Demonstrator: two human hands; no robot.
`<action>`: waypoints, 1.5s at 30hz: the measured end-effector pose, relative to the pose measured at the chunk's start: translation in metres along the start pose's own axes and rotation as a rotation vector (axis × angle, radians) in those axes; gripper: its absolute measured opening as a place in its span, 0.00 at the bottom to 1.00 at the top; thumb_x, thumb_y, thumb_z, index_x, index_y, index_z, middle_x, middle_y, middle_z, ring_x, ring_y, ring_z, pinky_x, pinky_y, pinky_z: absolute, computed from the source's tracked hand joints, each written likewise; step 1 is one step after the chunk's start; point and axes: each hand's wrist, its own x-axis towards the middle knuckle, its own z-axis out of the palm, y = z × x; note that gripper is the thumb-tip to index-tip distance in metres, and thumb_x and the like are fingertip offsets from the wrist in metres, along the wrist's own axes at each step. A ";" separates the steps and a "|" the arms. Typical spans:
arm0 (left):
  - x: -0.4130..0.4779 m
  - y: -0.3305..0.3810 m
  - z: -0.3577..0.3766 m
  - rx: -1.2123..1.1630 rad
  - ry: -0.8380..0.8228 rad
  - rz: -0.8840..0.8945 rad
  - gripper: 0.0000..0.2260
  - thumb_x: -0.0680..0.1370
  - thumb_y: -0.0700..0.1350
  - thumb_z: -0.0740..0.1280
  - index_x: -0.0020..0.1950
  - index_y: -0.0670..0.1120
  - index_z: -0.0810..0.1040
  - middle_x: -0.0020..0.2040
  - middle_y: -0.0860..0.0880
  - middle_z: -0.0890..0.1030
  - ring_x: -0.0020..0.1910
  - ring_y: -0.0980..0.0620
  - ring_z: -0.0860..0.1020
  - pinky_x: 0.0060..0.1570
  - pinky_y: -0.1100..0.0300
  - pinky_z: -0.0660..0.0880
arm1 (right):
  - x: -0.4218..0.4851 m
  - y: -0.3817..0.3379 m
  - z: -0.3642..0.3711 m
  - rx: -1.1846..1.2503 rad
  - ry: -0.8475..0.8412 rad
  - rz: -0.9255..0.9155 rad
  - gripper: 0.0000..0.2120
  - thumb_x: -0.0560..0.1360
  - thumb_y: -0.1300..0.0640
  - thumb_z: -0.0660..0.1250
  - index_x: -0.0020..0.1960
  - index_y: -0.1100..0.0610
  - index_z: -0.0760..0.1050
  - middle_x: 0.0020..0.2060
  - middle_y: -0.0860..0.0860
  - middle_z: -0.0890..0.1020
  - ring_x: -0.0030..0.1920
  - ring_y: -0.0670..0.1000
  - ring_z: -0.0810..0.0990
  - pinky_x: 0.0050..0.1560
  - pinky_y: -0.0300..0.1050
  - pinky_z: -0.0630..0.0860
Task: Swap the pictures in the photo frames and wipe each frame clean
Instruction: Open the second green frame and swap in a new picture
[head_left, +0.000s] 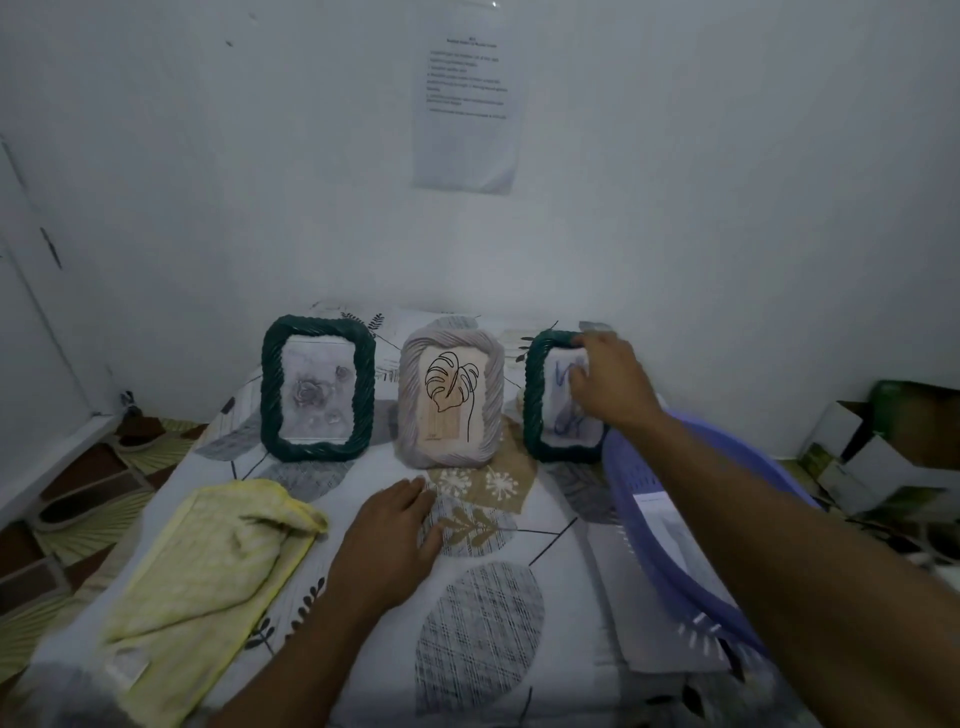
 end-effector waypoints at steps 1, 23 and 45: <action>0.000 0.001 -0.001 0.006 0.003 0.009 0.27 0.75 0.58 0.55 0.64 0.42 0.77 0.64 0.42 0.77 0.62 0.44 0.76 0.63 0.51 0.72 | 0.007 0.011 -0.002 -0.043 -0.024 0.029 0.22 0.76 0.59 0.62 0.70 0.59 0.68 0.68 0.61 0.69 0.68 0.61 0.66 0.65 0.56 0.67; 0.001 0.000 0.000 0.055 0.101 0.054 0.22 0.74 0.56 0.58 0.59 0.44 0.79 0.57 0.46 0.80 0.55 0.47 0.78 0.57 0.54 0.74 | 0.033 0.020 -0.040 0.621 0.137 0.143 0.09 0.80 0.63 0.61 0.56 0.53 0.76 0.51 0.55 0.80 0.47 0.54 0.78 0.49 0.52 0.78; 0.004 0.073 -0.093 -1.105 0.016 -0.322 0.07 0.81 0.48 0.60 0.50 0.48 0.76 0.48 0.45 0.81 0.48 0.44 0.80 0.49 0.49 0.76 | -0.112 -0.065 -0.009 1.090 -0.001 0.493 0.07 0.78 0.61 0.64 0.55 0.54 0.77 0.53 0.58 0.81 0.49 0.57 0.80 0.51 0.54 0.79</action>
